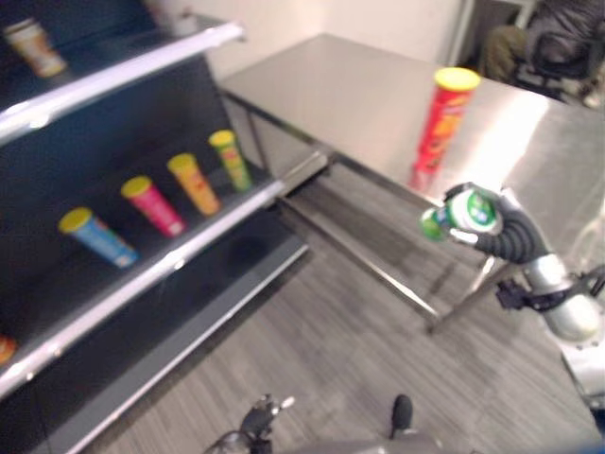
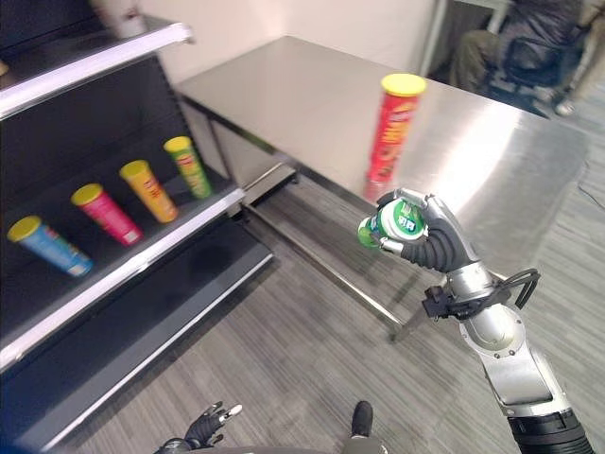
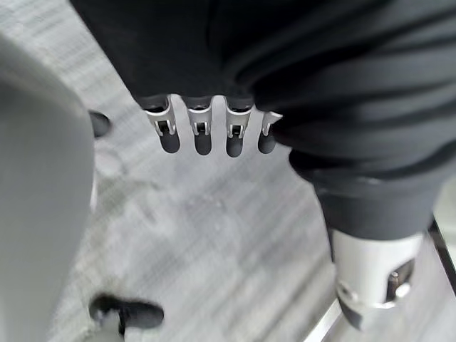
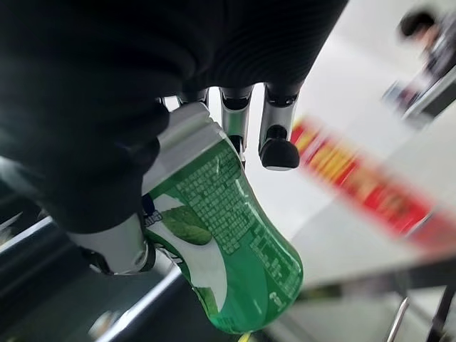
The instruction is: Put the goods on the table back onto the shelves and tidy them up.
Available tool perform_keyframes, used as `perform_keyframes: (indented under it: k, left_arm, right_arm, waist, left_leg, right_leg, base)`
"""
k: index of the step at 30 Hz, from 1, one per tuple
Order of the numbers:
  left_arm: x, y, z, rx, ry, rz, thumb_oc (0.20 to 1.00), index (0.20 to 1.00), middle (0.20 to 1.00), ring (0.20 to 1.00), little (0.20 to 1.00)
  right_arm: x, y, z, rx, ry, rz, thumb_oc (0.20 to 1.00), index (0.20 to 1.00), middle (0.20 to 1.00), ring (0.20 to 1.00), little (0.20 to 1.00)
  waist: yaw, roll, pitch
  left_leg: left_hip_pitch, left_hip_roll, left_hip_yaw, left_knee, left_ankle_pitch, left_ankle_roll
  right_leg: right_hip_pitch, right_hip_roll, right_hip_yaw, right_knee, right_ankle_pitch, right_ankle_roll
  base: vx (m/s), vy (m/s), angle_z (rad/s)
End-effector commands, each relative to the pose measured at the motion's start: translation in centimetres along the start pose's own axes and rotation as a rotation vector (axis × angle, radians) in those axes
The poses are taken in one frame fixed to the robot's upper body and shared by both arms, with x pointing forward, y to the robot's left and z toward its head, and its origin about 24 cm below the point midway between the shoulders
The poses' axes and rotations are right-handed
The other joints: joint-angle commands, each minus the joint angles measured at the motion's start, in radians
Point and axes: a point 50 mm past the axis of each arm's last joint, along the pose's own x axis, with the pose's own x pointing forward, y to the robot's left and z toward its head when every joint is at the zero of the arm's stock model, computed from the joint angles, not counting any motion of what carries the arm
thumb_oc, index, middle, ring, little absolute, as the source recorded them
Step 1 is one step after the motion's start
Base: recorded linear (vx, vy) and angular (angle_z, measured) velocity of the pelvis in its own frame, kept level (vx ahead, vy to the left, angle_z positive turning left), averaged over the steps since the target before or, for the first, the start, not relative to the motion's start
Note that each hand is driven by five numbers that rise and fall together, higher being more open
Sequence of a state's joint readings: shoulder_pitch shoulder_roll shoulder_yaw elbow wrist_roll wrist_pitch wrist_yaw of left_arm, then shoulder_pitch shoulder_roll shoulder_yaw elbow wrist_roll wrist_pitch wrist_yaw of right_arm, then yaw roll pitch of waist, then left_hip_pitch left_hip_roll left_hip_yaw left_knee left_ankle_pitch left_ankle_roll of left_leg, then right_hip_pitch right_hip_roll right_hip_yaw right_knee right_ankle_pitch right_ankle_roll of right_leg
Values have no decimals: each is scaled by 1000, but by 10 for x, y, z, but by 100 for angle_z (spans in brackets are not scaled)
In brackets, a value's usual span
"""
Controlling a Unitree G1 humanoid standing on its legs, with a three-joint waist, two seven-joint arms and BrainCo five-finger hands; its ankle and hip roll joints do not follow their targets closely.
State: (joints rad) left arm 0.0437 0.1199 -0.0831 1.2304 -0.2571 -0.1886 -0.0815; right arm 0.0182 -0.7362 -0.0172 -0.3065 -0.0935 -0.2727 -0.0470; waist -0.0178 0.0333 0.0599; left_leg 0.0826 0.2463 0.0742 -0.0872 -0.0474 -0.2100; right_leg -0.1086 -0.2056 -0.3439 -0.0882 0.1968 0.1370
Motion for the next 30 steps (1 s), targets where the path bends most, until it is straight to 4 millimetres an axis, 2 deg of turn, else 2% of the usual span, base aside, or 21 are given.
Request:
perform_keyframes:
  k: [1, 2, 3, 4, 6, 8, 9, 11, 13, 14, 15, 16, 17, 19, 20, 21, 22, 24, 27, 29, 30]
  left_arm:
    - [-8, 6, -27, 53, 102, 6, 1000, 1000, 1000, 1000, 1000]
    - [-8, 10, -26, 68, 104, 11, 1000, 1000, 1000, 1000, 1000]
    - [-8, 10, -26, 69, 103, 11, 1000, 1000, 1000, 1000, 1000]
    - [-8, 16, -23, 77, 100, 24, 1000, 1000, 1000, 1000, 1000]
    - [-9, 23, -23, 67, 99, 53, 1000, 1000, 1000, 1000, 1000]
    - [-10, 26, -24, 59, 103, 63, 1000, 1000, 1000, 1000, 1000]
    - [-15, 35, -33, 44, 135, 99, 1000, 1000, 1000, 1000, 1000]
    - [-17, 40, -37, 32, 150, 118, 1000, 1000, 1000, 1000, 1000]
    - [-28, 55, -56, -30, 211, 176, 1000, 1000, 1000, 1000, 1000]
    - [-28, 55, -55, -30, 211, 176, 1000, 1000, 1000, 1000, 1000]
    - [-33, 61, -65, -64, 241, 196, 1000, 1000, 1000, 1000, 1000]
    - [-36, 62, -70, -77, 256, 202, 1000, 1000, 1000, 1000, 1000]
    - [-46, 67, -86, -102, 316, 218, 1000, 1000, 1000, 1000, 1000]
    - [-47, 67, -88, -100, 325, 219, 1000, 1000, 1000, 1000, 1000]
    - [-46, 70, -85, -103, 326, 230, 1000, 1000, 1000, 1000, 1000]
    - [-46, 69, -85, -103, 326, 229, 1000, 1000, 1000, 1000, 1000]
    - [-41, 69, -77, -90, 304, 228, 1000, 1000, 1000, 1000, 1000]
    - [-32, 61, -62, 15, 272, 172, 1000, 1000, 1000, 1000, 1000]
    - [-29, 54, -61, 117, 273, 126, 1000, 1000, 1000, 1000, 1000]
    - [-34, 59, -69, 104, 293, 146, 1000, 1000, 1000, 1000, 1000]
    - [-35, 62, -69, 80, 293, 173, 1000, 1000, 1000, 1000, 1000]
  right_arm:
    - [6, -13, 20, 25, -119, -49, 200, 200, 200, 200, 200]
    - [4, -10, 18, 33, -103, -50, 200, 200, 200, 200, 200]
    - [4, -10, 19, 33, -103, -51, 200, 200, 200, 200, 200]
    - [1, -5, 17, 53, -85, -49, 200, 200, 200, 200, 200]
    - [3, 2, 15, 82, -73, -41, 200, 200, 200, 200, 200]
    - [4, 7, 14, 96, -65, -37, 200, 200, 200, 200, 200]
    - [8, 18, 12, 114, -54, -16, 200, 200, 200, 200, 200]
    - [9, 23, 12, 121, -52, -3, 200, 200, 200, 200, 200]
    - [8, 31, 12, 146, -48, 33, 200, 200, 200, 200, 200]
    - [8, 31, 12, 146, -49, 33, 200, 200, 200, 200, 200]
    - [6, 30, 12, 141, -47, 45, 200, 200, 200, 200, 200]
    - [4, 31, 12, 144, -45, 48, 200, 200, 200, 200, 200]
    - [1, 29, 14, 154, -55, 57, 200, 200, 200, 200, 200]
    - [0, 28, 15, 164, -60, 57, 200, 200, 200, 200, 200]
    - [0, 29, 14, 178, -61, 62, 200, 200, 200, 200, 200]
    - [0, 29, 14, 178, -62, 62, 200, 200, 200, 200, 200]
    - [-2, 30, 12, 185, -47, 61, 200, 200, 200, 200, 200]
    - [0, 33, 12, 193, -45, 66, 200, 200, 200, 200, 200]
    - [1, 35, 13, 218, -51, 61, 200, 200, 200, 200, 200]
    - [6, 40, 13, 225, -52, 78, 200, 200, 200, 200, 200]
    - [8, 43, 16, 236, -64, 84, 200, 200, 200, 200, 200]
  waist:
    - [11, -9, -26]
    - [19, -14, -24]
    - [17, -19, -25]
    - [32, -34, -14]
    - [44, -59, 7]
    - [50, -70, 14]
    - [66, -83, 24]
    - [66, -93, 29]
    - [56, -107, 43]
    - [58, -108, 42]
    - [49, -109, 39]
    - [49, -110, 35]
    - [42, -122, 26]
    - [39, -127, 24]
    - [23, -139, 41]
    - [24, -137, 40]
    - [5, -147, 58]
    - [-12, -153, 68]
    - [-20, -153, 54]
    - [-25, -130, 15]
    - [-23, -121, 3]
  left_leg:
    - [39, 43, -18, 2, 84, 34]
    - [40, 24, -22, 0, 31, 39]
    - [36, 19, -25, 0, 34, 40]
    - [31, -21, -49, 0, -13, 56]
    - [27, -78, -78, 0, -39, 84]
    - [27, -106, -89, 0, -50, 100]
    - [35, -161, -94, 0, -69, 132]
    - [37, -178, -98, 0, -68, 141]
    - [50, -205, -143, 0, -61, 170]
    - [47, -207, -141, 0, -58, 170]
    - [49, -214, -155, 2, -57, 183]
    - [49, -220, -165, 2, -56, 190]
    - [49, -238, -186, 6, -50, 209]
    - [49, -242, -191, 8, -52, 213]
    - [53, -264, -223, 23, -56, 226]
    - [52, -261, -223, 26, -60, 226]
    - [70, -281, -268, 39, -74, 233]
    - [96, -289, -302, 47, -97, 231]
    - [120, -281, -317, 56, -126, 228]
    - [168, -227, -325, 70, -169, 212]
    - [170, -212, -321, 94, -153, 201]
  right_leg:
    - [-17, -49, 44, 37, -79, 28]
    - [-12, -76, 33, 42, -68, 38]
    - [-14, -81, 32, 41, -66, 39]
    - [3, -141, -5, 46, -31, 65]
    - [24, -212, -24, 37, 39, 96]
    - [35, -232, -28, 28, 41, 100]
    - [52, -266, -38, 30, 36, 93]
    - [53, -281, -35, 44, 36, 89]
    - [45, -208, 148, 128, -4, 58]
    - [40, -209, 151, 130, -3, 58]
    - [36, -123, 248, 156, -72, 36]
    - [32, -83, 282, 165, -93, 36]
    - [25, 23, 320, 146, -128, 13]
    - [11, 62, 332, 136, -127, 5]
    - [-58, 148, 385, 126, -98, 7]
    - [-59, 151, 385, 128, -100, 6]
    - [-107, 206, 413, 119, -71, 11]
    - [-122, 217, 404, 124, -61, 9]
    - [-90, 208, 401, 135, -81, -17]
    - [-77, 240, 413, 179, -109, -38]
    - [-65, 242, 407, 175, -118, -41]
  base:
    - [-233, 369, 91]
    - [-234, 370, 70]
    - [-220, 326, 47]
    - [-232, 353, 41]
    - [-235, 369, 55]
    - [-149, 295, 62]
    - [-146, 322, 48]
    - [-92, 250, 32]
    - [-61, 245, 49]
    - [-10, 182, 62]
    - [13, 152, 42]
    - [72, 232, 26]
    - [93, 137, 24]
    - [93, 81, 25]
    - [77, 55, 23]
    - [205, 101, 56]
    - [216, 42, 70]
    - [268, 10, 77]
    - [266, -44, 44]
    - [480, -86, 34]
    - [387, -48, -8]
